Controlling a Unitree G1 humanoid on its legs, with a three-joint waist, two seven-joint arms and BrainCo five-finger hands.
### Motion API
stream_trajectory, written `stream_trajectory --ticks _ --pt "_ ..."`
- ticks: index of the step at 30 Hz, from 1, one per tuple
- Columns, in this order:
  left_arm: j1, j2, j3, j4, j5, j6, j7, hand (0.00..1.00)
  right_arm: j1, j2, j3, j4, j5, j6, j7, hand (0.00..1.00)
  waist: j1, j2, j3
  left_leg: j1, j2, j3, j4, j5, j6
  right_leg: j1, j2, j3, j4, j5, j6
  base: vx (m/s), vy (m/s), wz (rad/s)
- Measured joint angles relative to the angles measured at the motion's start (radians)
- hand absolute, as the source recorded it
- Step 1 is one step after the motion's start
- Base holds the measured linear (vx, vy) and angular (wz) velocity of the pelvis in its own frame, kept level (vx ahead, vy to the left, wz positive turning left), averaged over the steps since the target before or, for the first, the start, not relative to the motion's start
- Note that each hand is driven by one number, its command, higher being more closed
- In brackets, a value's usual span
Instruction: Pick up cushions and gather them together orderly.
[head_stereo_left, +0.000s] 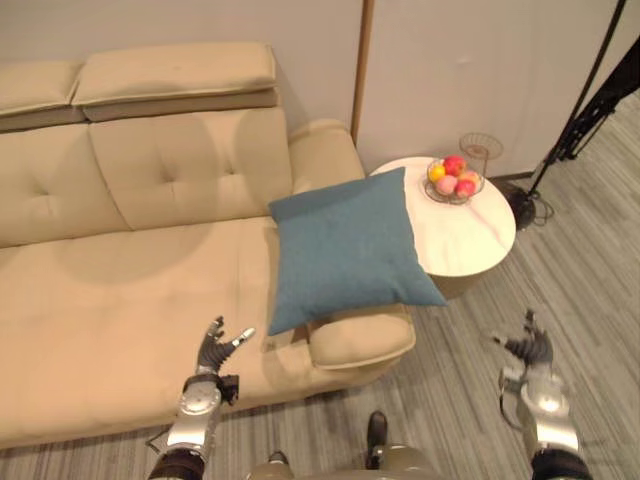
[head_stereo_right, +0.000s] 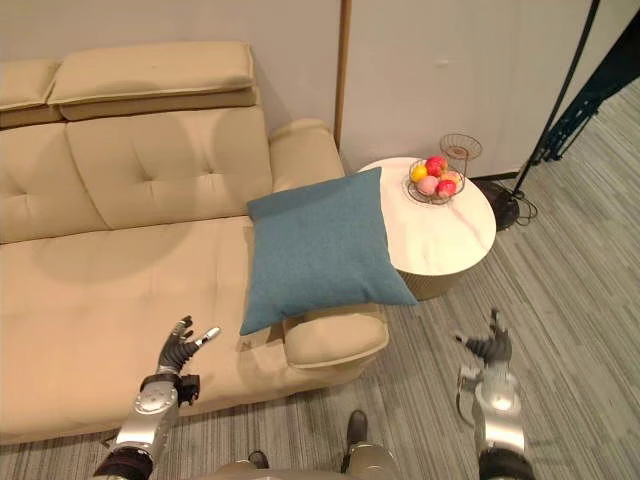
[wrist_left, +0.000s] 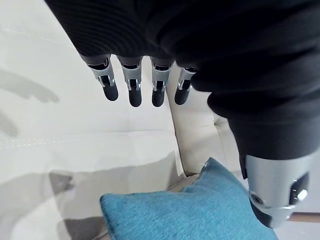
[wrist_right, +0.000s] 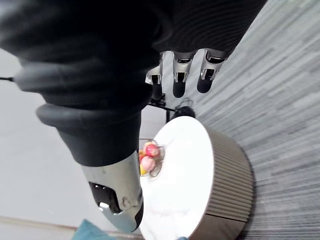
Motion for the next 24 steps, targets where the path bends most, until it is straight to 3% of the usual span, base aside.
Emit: stream_trajectory --ticks 2,5,10,16,17,18,24 --pt "-0.07 0.008 -0.005 0.024 -0.021 -0.001 0.001 0.0 -0.067 -0.028 0.035 0.015 0.001 0.0 0.0 0.0 0.0 -0.002 0.005 -0.042 -0.007 -0.007 -0.001 0.014 0.003 -0.034 -0.002 -0.003 -0.011 0.018 -0.004 -0.08 -0.032 0.06" --pt "-0.254 0.017 -0.043 0.08 -0.069 -0.003 0.001 0.0 -0.253 -0.061 0.103 0.075 0.031 0.001 0.001 0.0 -0.001 -0.006 0.075 -0.126 -0.006 -0.029 0.024 0.032 0.002 -0.09 -0.007 -0.02 -0.017 0.049 -0.017 -0.11 -0.039 0.18" --pt "-0.583 0.033 -0.08 0.187 -0.169 -0.02 0.026 0.0 -0.616 -0.069 0.186 0.222 0.125 0.011 -0.011 0.0 -0.002 -0.006 0.173 -0.302 -0.004 -0.072 0.058 0.065 0.002 -0.228 -0.015 -0.051 -0.016 0.087 -0.027 -0.1 -0.034 0.23" --pt "-0.875 0.034 -0.135 0.326 -0.214 -0.021 0.046 0.0 -0.922 -0.043 0.287 0.357 0.197 0.023 -0.049 0.0 0.002 -0.011 0.279 -0.373 0.006 -0.094 0.1 0.072 0.003 -0.282 -0.012 -0.019 -0.015 0.108 -0.026 -0.02 0.016 0.07" --pt "-0.923 0.034 -0.158 0.358 -0.226 -0.021 0.045 0.0 -0.971 -0.029 0.305 0.384 0.206 0.025 -0.057 1.0 0.001 -0.012 0.284 -0.393 0.007 -0.093 0.101 0.075 0.003 -0.305 -0.011 -0.008 -0.015 0.118 -0.016 -0.03 0.013 -0.05" --pt "-0.947 0.034 -0.168 0.377 -0.233 -0.02 0.044 1.0 -0.992 -0.023 0.316 0.395 0.208 0.026 -0.061 1.0 0.001 -0.012 0.284 -0.404 0.007 -0.092 0.1 0.078 0.001 -0.317 -0.01 0.004 -0.016 0.123 -0.01 -0.02 0.01 -0.05" --pt "-1.054 0.05 -0.202 0.406 -0.312 -0.021 0.045 1.0 -1.069 -0.009 0.401 0.409 0.264 0.017 -0.067 1.0 -0.021 -0.023 0.312 -0.422 0.005 -0.089 0.046 0.115 -0.004 -0.347 -0.002 0.058 -0.054 0.168 -0.001 -0.01 -0.008 -0.03"
